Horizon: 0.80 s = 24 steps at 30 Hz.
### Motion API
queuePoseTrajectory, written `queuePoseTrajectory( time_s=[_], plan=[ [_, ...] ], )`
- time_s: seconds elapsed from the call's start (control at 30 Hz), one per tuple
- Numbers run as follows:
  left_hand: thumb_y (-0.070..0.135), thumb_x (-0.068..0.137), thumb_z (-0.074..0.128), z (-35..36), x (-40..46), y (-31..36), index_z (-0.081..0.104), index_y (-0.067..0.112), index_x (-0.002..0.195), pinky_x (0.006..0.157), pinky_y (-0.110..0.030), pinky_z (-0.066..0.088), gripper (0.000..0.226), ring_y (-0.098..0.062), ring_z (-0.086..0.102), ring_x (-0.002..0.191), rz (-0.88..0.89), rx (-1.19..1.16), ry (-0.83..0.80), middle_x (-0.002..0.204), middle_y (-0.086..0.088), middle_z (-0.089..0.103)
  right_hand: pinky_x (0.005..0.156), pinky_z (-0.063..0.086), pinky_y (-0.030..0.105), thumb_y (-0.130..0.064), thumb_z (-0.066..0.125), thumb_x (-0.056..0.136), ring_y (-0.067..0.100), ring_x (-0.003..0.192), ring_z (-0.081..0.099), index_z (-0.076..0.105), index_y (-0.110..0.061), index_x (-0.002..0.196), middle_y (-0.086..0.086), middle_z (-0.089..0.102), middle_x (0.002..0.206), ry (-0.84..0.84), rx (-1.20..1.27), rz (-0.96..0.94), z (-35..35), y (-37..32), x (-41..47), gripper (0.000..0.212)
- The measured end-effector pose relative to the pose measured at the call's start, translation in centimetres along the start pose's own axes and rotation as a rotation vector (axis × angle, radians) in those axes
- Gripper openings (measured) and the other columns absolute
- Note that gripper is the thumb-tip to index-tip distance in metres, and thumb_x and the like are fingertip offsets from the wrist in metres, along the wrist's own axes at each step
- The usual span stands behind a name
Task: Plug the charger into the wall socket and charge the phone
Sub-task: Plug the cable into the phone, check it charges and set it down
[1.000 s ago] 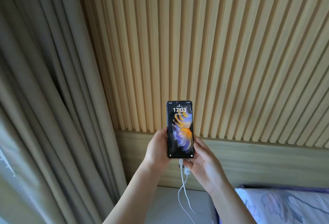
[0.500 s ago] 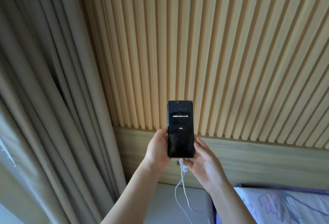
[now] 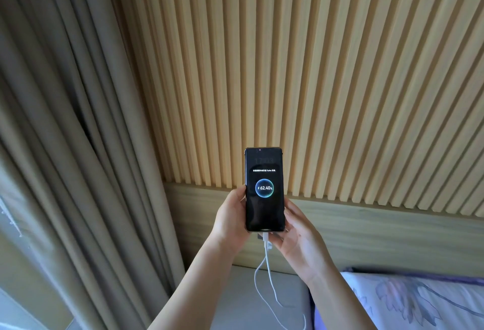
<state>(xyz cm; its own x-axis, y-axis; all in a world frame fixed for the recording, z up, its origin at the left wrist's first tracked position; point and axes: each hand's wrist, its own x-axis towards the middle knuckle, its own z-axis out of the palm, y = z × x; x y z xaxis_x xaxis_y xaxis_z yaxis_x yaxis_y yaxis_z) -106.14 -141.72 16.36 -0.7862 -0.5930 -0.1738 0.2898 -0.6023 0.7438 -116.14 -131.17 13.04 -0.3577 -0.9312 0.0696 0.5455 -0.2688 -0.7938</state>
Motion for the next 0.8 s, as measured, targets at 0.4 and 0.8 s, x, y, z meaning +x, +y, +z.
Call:
queuePoseTrajectory(
  time_s=[0.4, 0.8],
  plan=[
    [0.028, 0.095, 0.036, -1.4, -0.6, -1.8, 0.056, 0.002, 0.127, 0.109, -0.051, 0.036, 0.046, -0.036, 0.053, 0.123, 0.003, 0.006, 0.124, 0.133, -0.023, 0.056, 0.079, 0.057, 0.028, -0.012, 0.041, 0.096, 0.019, 0.109, 0.064, 0.055, -0.015, 0.132, 0.009, 0.064, 0.128, -0.019, 0.001, 0.038, -1.2, 1.6, -0.6, 0.038],
    [0.028, 0.089, 0.048, -11.3, -0.9, -9.7, 0.065, 0.001, 0.111, 0.086, -0.043, 0.053, 0.039, -0.034, 0.065, 0.095, -0.175, 0.038, 0.314, 0.111, -0.023, 0.066, 0.084, 0.052, 0.034, -0.014, 0.054, 0.093, 0.023, 0.1, 0.069, 0.06, -0.025, 0.125, 0.008, 0.072, 0.114, 0.245, -0.18, 0.322, -5.7, 12.3, -2.0, 0.034]
  ],
)
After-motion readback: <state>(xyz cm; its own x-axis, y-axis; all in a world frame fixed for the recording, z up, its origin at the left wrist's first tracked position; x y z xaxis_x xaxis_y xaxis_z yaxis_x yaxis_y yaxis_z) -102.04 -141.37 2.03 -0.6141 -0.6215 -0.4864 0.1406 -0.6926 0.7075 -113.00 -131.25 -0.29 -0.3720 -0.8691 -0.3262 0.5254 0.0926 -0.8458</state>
